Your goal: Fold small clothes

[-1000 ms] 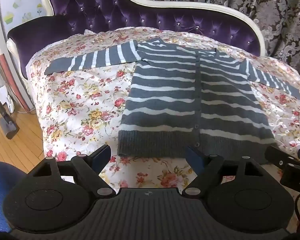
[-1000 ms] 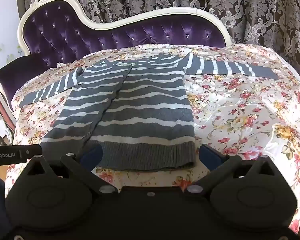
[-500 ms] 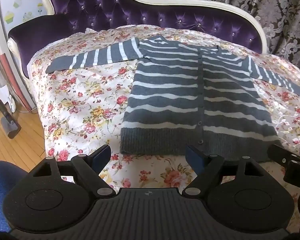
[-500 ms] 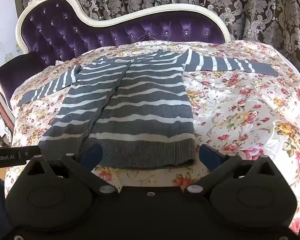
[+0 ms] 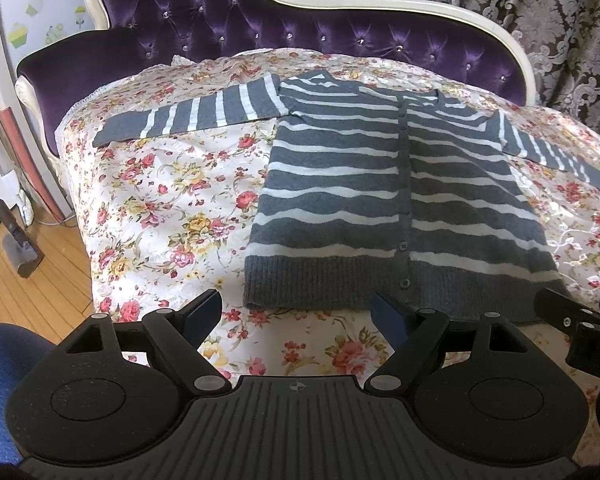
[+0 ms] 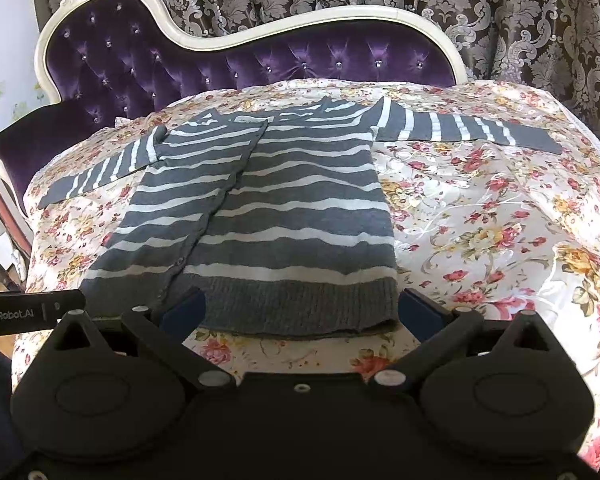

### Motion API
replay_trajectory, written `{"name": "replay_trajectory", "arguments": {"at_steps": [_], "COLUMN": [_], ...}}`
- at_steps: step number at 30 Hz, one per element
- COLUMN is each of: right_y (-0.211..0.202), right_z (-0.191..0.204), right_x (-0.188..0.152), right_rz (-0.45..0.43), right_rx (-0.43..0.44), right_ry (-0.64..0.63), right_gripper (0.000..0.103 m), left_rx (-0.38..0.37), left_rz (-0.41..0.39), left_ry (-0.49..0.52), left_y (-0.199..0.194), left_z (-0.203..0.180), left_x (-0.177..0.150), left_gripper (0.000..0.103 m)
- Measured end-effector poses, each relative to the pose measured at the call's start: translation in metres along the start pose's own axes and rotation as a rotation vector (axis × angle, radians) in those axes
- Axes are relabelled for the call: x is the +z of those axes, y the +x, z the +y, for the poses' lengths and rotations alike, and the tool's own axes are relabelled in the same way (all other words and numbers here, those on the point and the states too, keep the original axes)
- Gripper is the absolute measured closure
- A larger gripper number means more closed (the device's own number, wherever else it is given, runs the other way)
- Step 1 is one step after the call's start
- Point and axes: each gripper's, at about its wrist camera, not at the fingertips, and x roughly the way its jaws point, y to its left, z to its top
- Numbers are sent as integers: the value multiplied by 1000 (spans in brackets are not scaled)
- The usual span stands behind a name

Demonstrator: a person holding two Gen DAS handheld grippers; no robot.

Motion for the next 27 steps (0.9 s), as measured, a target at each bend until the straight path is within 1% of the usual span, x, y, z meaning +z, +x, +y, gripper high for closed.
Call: {"name": "replay_trajectory", "arguments": {"at_steps": [27], "right_y": [4], "right_z": [1], "right_x": [0], "right_rz": [21], "right_rx": [11], "right_ry": [5], "right_gripper": [1], "left_rx": [-11], "left_rz": [18], "left_ry": [3], "left_y": [6], "left_z": [-2], "left_x": [-1], "left_gripper": [22]}}
